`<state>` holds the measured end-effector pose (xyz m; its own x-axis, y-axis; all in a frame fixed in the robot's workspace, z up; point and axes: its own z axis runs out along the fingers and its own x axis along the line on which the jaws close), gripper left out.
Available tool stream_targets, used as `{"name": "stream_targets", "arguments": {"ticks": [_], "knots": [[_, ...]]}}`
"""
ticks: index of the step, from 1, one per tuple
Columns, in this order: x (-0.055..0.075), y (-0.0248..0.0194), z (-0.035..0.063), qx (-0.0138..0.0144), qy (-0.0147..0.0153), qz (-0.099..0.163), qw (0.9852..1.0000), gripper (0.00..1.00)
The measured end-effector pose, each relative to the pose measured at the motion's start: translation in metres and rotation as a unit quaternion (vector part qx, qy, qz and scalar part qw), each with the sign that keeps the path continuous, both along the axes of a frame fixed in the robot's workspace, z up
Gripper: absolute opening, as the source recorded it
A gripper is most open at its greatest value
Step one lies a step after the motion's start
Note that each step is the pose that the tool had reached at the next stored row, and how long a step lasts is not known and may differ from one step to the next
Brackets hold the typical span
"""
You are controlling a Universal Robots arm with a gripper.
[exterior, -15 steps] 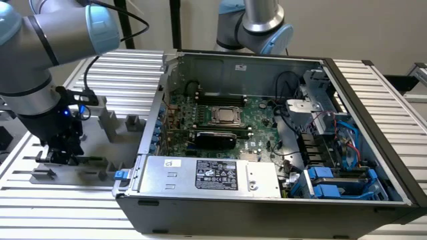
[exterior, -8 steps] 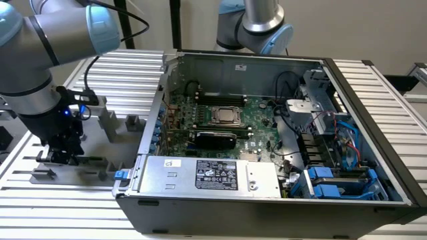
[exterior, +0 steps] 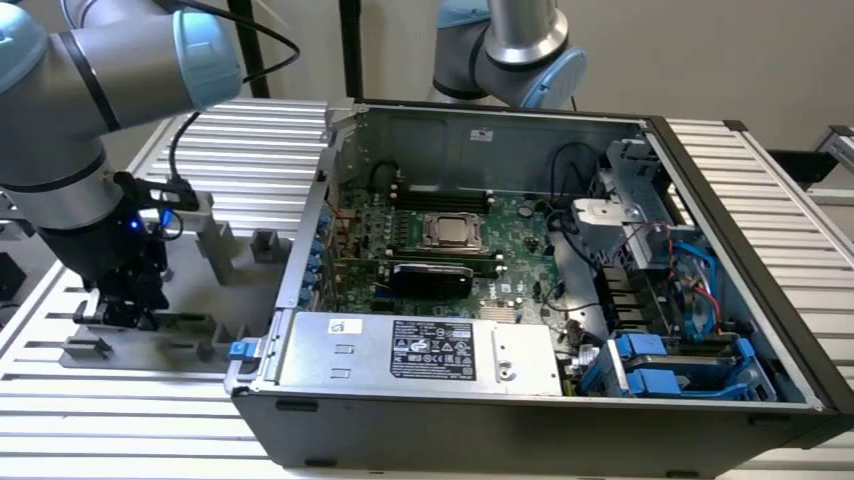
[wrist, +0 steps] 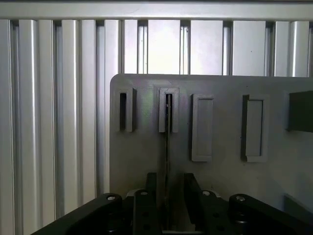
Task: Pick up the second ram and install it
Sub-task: 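Pick up the second ram and move it above second insertion slot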
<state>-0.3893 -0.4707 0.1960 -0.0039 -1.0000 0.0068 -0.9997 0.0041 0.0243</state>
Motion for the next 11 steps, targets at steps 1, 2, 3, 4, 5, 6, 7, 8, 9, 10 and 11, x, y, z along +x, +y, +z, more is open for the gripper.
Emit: {"name": "stream_targets", "arguments": {"ticks": [1, 2, 3, 4, 5, 6, 7, 8, 9, 10, 11], "knots": [[0.0001, 0.0000, 0.0000, 0.0000, 0.0000, 0.000, 1.0000, 1.00], [0.0001, 0.0000, 0.0000, 0.0000, 0.0000, 0.000, 1.0000, 0.00], [0.0001, 0.0000, -0.0001, 0.0000, 0.0000, 0.000, 1.0000, 0.00], [0.0001, 0.0000, 0.0000, 0.0000, 0.0000, 0.000, 1.0000, 0.00], [0.0001, 0.0000, 0.0000, 0.0000, 0.0000, 0.000, 1.0000, 0.00], [0.0001, 0.0000, 0.0000, 0.0000, 0.0000, 0.000, 1.0000, 0.00], [0.0001, 0.0000, 0.0000, 0.0000, 0.0000, -0.001, 1.0000, 0.00], [0.0001, 0.0000, 0.0000, 0.0000, 0.0000, -0.001, 1.0000, 0.00], [0.0001, 0.0000, -0.0001, 0.0000, 0.0000, -0.002, 1.0000, 0.00], [0.0001, 0.0000, -0.0001, 0.0000, 0.0001, -0.003, 1.0000, 0.00], [0.0001, 0.0000, -0.0001, 0.0000, 0.0001, -0.004, 1.0000, 0.00]]}}
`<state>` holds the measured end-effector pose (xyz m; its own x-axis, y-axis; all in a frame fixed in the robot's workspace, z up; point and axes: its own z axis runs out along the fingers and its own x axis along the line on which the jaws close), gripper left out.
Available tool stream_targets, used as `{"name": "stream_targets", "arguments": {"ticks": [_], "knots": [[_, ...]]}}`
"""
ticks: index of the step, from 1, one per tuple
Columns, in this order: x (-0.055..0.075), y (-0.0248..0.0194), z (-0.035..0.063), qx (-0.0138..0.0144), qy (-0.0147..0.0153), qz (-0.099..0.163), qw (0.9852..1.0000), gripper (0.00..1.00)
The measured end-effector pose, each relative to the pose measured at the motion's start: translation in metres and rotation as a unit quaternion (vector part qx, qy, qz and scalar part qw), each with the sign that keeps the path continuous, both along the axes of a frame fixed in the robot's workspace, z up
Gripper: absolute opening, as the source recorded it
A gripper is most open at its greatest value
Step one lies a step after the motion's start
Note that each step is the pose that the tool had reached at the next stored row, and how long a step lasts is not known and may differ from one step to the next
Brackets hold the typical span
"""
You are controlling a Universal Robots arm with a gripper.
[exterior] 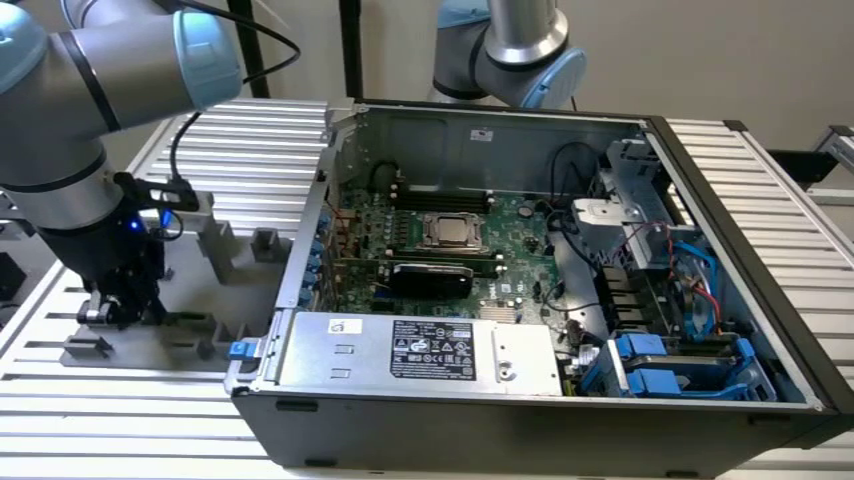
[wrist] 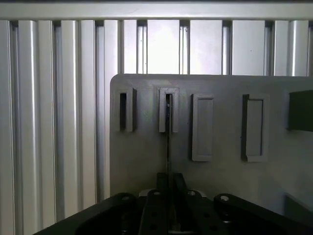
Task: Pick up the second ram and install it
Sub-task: 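Pick up the second ram and move it above second insertion slot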
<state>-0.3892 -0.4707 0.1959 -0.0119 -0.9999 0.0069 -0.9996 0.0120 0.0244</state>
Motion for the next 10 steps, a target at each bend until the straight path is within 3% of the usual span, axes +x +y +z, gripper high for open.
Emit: {"name": "stream_targets", "arguments": {"ticks": [10], "knots": [[0.0000, 0.0000, -0.0003, 0.0000, -0.0001, -0.009, 1.0000, 0.00]]}}
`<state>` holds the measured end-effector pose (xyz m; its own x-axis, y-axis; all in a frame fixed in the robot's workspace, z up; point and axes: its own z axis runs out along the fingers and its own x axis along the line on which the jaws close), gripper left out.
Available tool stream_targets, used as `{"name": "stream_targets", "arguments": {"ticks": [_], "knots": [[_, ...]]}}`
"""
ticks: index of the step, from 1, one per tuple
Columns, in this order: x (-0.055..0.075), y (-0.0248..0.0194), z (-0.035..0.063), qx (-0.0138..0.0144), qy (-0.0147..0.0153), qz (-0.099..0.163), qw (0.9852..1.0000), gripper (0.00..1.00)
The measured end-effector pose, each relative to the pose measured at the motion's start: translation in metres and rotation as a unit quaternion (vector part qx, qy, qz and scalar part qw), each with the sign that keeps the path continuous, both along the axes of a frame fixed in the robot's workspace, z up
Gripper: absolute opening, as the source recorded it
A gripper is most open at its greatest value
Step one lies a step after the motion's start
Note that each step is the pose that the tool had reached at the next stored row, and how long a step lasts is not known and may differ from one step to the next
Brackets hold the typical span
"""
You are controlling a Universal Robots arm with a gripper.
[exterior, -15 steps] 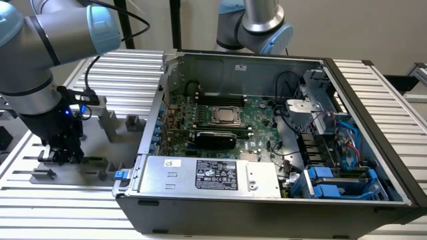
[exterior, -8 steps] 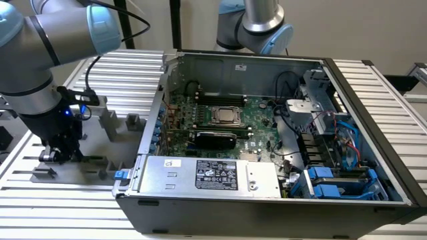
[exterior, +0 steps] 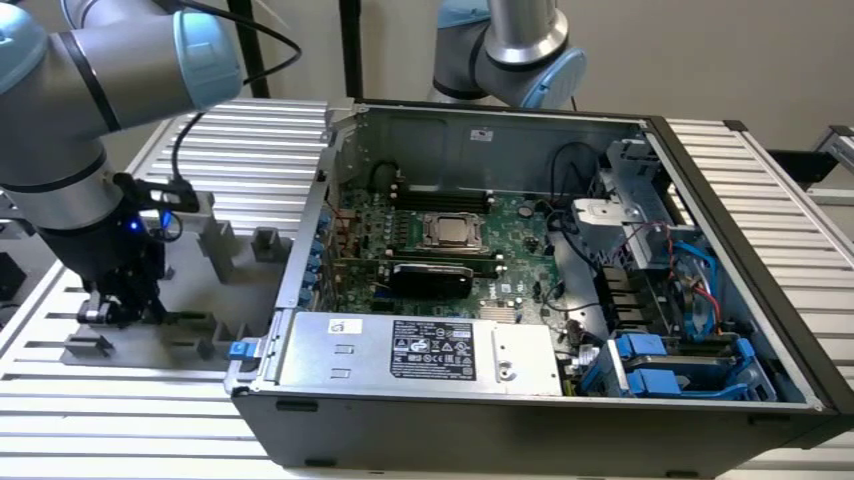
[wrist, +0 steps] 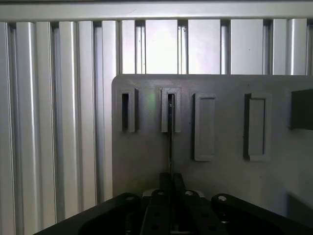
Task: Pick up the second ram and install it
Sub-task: 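Pick up the second ram and move it above second insertion slot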
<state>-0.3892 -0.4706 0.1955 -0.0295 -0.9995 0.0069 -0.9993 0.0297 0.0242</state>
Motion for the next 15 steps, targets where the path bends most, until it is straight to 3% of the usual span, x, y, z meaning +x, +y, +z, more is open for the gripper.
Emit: {"name": "stream_targets", "arguments": {"ticks": [15], "knots": [[0.0000, 0.0000, 0.0018, 0.0001, 0.0000, -0.009, 1.0000, 0.00]]}}
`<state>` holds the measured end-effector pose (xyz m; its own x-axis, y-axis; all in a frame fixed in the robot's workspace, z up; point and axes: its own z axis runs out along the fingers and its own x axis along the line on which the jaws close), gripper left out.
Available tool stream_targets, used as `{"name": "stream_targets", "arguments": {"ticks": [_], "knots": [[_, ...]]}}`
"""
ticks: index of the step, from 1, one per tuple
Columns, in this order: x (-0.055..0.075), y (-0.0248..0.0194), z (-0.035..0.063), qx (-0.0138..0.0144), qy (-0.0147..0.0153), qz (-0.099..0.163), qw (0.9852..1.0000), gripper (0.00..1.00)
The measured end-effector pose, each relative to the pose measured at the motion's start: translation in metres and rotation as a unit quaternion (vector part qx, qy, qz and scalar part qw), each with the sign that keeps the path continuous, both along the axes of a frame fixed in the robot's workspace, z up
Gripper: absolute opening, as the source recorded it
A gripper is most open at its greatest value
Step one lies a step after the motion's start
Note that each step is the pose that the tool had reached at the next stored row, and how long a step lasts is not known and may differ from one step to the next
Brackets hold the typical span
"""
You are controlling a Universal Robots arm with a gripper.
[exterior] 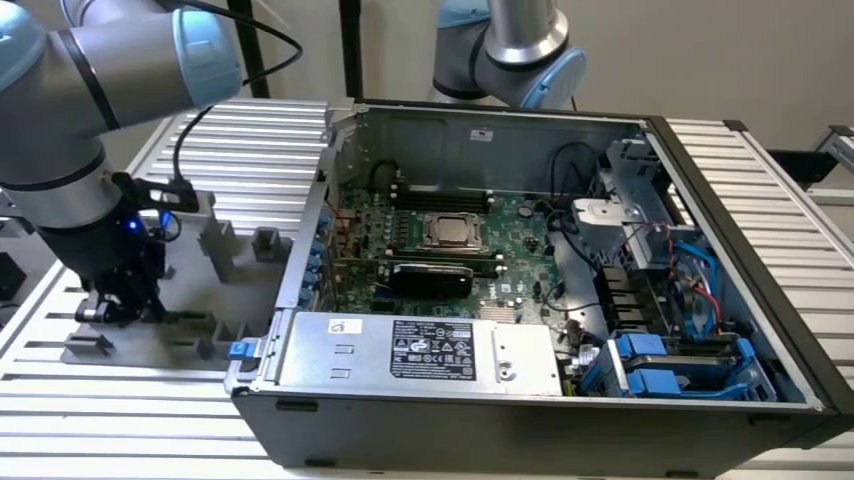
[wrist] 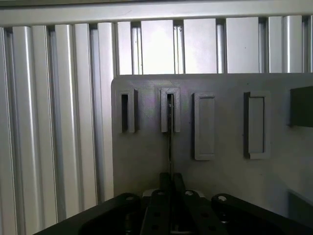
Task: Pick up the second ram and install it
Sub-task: 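Pick up the second ram and move it above second insertion slot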
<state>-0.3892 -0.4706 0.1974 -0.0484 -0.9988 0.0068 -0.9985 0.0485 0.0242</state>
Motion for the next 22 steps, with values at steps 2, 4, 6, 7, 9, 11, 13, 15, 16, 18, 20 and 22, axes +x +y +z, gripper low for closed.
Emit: {"name": "stream_targets", "arguments": {"ticks": [2, 4, 6, 7, 9, 11, 13, 15, 16, 18, 20, 22], "knots": [[0.000, 0.0000, 0.0015, 0.0000, 0.0000, 0.000, 1.0000, 0.00], [0.000, 0.0000, 0.0036, 0.0000, 0.0000, 0.000, 1.0000, 0.00], [0.000, 0.0000, 0.0063, -0.0001, -0.0001, 0.000, 1.0000, 0.00], [0.000, 0.0000, 0.0080, -0.0002, -0.0001, 0.000, 1.0000, 0.00], [0.000, 0.0000, 0.0127, -0.0003, 0.0000, 0.000, 1.0000, 0.00], [0.000, 0.0000, 0.0181, -0.0005, 0.0000, 0.000, 1.0000, 0.00], [0.000, 0.0000, 0.0247, -0.0007, 0.0000, 0.000, 1.0000, 0.00], [0.000, 0.0000, 0.0335, -0.0010, 0.0000, 0.000, 1.0000, 0.00], [0.000, 0.0000, 0.0380, -0.0012, 0.0000, 0.000, 1.0000, 0.00], [0.000, 0.0000, 0.0473, -0.0013, 0.0000, 0.000, 1.0000, 0.00], [0.000, 0.0000, 0.0563, -0.0013, 0.0000, 0.000, 1.0000, 0.00], [0.000, 0.0000, 0.0654, -0.0014, 0.0000, 0.000, 1.0000, 0.00]]}}
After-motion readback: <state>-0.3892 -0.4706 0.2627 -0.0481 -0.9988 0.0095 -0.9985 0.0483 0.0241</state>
